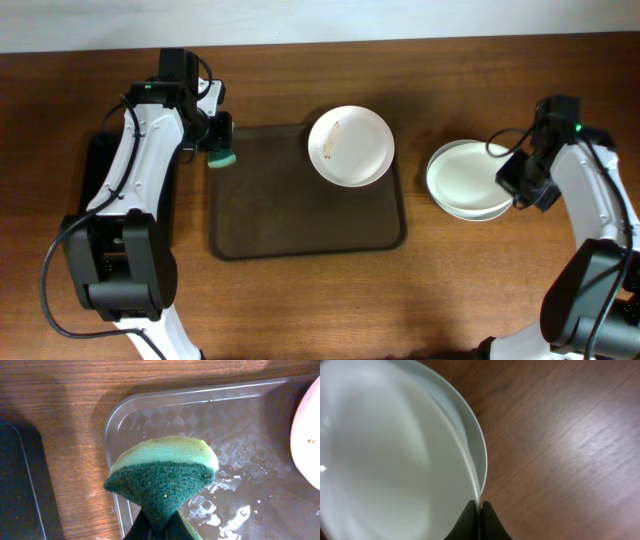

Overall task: Clean dirty plates on tray and stack at the side
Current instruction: 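Move the right gripper to the last plate and grip its rim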

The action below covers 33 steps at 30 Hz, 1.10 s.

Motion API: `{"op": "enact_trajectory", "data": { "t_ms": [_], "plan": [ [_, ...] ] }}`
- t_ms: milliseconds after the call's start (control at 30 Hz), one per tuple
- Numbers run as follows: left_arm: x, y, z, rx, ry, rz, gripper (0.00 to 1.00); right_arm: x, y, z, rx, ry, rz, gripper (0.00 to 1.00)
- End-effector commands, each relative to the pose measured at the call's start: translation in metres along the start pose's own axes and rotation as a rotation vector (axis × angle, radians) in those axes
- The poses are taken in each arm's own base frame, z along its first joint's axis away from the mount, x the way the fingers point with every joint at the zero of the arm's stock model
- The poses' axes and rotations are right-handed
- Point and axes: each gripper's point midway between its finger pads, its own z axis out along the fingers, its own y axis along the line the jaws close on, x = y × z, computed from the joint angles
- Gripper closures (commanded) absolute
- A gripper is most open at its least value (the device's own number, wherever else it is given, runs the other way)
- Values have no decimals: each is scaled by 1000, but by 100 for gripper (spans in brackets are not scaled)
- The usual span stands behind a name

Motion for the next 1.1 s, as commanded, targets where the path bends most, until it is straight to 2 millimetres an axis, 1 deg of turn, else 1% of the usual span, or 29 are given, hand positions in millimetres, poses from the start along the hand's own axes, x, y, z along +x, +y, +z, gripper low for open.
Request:
{"op": "enact_trajectory", "data": {
  "t_ms": [0,33,67,100,133,167,200,233,267,300,333,367,400,433,500,567,633,667,700,733,767,800,833,867,900,967,1000,1033,1067],
  "plan": [
    [-1,2,4,2,5,-13,99,11,-3,12,3,12,-12,90],
    [-1,2,4,2,5,-13,100,12,-4,14,2,11,-12,81],
    [-1,2,4,2,5,-13,99,11,-3,14,-1,7,-12,60],
    [-1,2,4,2,5,-13,100,8,1,14,-21,-2,-23,49],
    [-1,2,4,2,5,-13,100,7,17,13,-105,1,-82,45],
    [-1,2,4,2,5,-13,99,6,26,10,-149,3,-108,45],
    [-1,2,4,2,5,-13,100,4,40,2,-220,5,-152,45],
    [-1,2,4,3,5,-13,99,2,62,-15,-305,-3,-216,45],
    [-1,2,4,3,5,-13,99,-1,97,-45,-383,-46,-286,44],
    [-1,2,4,4,5,-13,99,0,116,-59,-413,-68,-299,44],
    [-1,1,4,10,5,-13,100,9,151,-76,-474,-98,-294,46],
    [-1,1,4,10,5,-13,99,18,168,-80,-494,-108,-272,48],
    [-1,1,4,10,5,-13,99,31,185,-77,-478,-110,-231,51],
    [-1,1,4,10,5,-13,99,47,196,-66,-431,-100,-191,56],
    [-1,1,4,10,5,-13,99,88,218,-33,-360,-35,-203,58],
    [-1,1,4,10,5,-13,99,110,223,-2,-296,30,-187,67],
    [-1,0,4,15,5,-13,100,126,231,27,-282,98,-194,69],
    [-1,-1,4,23,5,-13,99,130,233,35,-283,123,-192,69],
    [-2,-4,4,38,4,-13,100,134,233,41,-276,146,-181,70],
    [-2,-5,4,45,4,-13,100,140,233,48,-273,175,-184,78],
    [-2,-5,4,44,4,-13,100,145,233,49,-273,199,-190,91],
    [-2,-5,4,44,4,-13,100,151,232,48,-274,219,-205,96],
    [-2,-5,4,44,4,-13,99,160,236,45,-300,240,-279,96],
    [-2,-5,4,44,4,-13,99,174,238,42,-319,275,-350,96],
    [-2,-5,4,44,2,-12,99,190,232,41,-285,305,-388,96],
    [-2,-5,4,44,1,-12,100,213,232,36,-268,325,-441,94],
    [-2,-5,4,44,1,-12,100,220,242,24,-317,346,-506,79],
    [-2,-5,4,44,1,-12,100,218,245,15,-319,342,-531,71],
    [-2,-5,4,44,1,-12,99,209,254,-1,-345,321,-577,59]
  ]
}}
